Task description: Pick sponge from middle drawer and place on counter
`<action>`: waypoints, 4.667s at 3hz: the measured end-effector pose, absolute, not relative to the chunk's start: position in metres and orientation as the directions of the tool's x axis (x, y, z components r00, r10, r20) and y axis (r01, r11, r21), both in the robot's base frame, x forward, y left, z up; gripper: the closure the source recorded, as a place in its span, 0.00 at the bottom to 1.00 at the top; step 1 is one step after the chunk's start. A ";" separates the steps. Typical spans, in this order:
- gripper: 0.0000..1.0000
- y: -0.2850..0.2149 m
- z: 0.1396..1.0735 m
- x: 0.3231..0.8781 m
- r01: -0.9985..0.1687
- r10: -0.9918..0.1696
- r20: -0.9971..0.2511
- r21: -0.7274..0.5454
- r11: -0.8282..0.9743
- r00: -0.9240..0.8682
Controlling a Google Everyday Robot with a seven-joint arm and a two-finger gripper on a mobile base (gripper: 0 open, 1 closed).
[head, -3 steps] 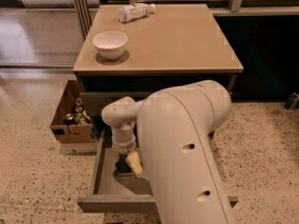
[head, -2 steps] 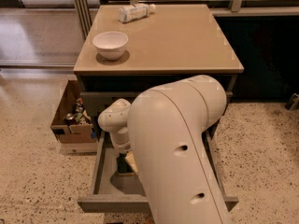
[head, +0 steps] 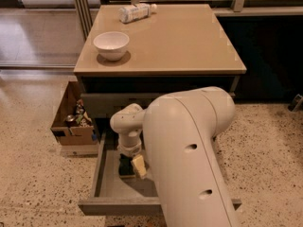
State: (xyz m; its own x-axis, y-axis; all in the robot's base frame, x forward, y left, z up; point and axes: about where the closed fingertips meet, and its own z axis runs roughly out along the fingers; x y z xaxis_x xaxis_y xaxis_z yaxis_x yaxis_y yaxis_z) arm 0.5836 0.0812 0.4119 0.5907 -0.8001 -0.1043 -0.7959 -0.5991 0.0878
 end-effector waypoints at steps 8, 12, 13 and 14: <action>0.00 0.094 0.369 0.571 -0.755 -0.768 -0.194 0.149 -0.638 0.610; 0.19 0.081 0.343 0.565 -0.785 -0.793 -0.256 0.159 -0.599 0.553; 0.42 0.081 0.342 0.565 -0.785 -0.793 -0.256 0.159 -0.599 0.553; 0.65 0.081 0.342 0.565 -0.785 -0.793 -0.256 0.159 -0.599 0.553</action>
Offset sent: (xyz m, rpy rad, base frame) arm -0.0038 0.0376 -0.0258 0.1377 0.0977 0.0899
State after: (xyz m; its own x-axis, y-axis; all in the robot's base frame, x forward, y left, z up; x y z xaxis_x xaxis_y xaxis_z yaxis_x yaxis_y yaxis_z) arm 0.5649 0.0815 0.3425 0.5531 -0.7928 -0.2561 -0.7849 -0.5989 0.1587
